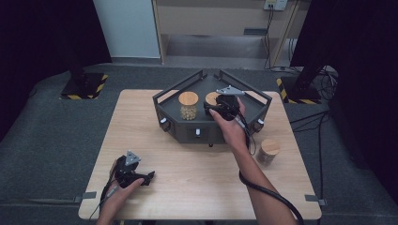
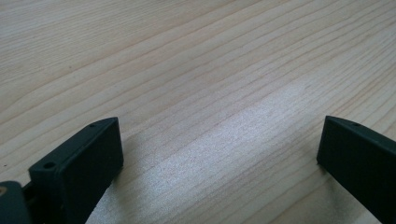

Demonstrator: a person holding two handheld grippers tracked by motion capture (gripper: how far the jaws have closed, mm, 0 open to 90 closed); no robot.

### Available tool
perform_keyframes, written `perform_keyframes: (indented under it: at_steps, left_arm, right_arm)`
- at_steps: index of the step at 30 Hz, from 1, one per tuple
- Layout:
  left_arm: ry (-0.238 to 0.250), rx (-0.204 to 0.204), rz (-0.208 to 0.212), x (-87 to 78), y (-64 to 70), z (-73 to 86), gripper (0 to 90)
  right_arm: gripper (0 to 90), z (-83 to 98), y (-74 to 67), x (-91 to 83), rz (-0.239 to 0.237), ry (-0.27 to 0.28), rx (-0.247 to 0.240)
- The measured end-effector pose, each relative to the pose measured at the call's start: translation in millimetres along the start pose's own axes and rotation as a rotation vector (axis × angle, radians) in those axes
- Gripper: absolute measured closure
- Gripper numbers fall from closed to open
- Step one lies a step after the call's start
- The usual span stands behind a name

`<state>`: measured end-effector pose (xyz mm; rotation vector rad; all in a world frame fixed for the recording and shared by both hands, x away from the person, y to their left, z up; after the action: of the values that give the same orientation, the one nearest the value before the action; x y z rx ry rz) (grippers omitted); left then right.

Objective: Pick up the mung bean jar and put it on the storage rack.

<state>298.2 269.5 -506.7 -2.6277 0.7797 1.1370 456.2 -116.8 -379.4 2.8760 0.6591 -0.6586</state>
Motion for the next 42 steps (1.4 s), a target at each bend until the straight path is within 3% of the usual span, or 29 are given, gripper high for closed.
perform_keyframes:
  at_steps: [10,14,22,42]
  left_arm:
    - [0.0,0.0,0.0,0.0,0.1,0.0,0.0]
    - [0.0,0.0,0.0,0.0,0.0,0.0,0.0]
    - [0.0,0.0,0.0,0.1,0.1,0.0,0.0]
    - [0.0,0.0,0.0,0.2,0.0,-0.1,0.0]
  right_arm:
    - [25.0,2.8,1.4,-0.4,-0.007,0.014,0.003]
    - [15.4,3.7,3.6,-4.0,-0.022,0.032,0.021]
    - [7.0,1.5,5.4,-23.0,-0.032,0.059,0.002]
    - [2.8,11.8,18.5,-64.8,-0.047,0.089,-0.029]
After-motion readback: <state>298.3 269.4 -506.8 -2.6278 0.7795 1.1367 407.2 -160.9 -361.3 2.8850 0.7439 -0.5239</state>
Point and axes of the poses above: each handheld gripper's, and its own axes: x roughly forward along the jaws, z roughly out of its underside, y roughly to its right, the point moved 9 cm from there along x, roughly forward along the jaws, and after that the axes turned 5 degrees about z, right-handed, at the moved point
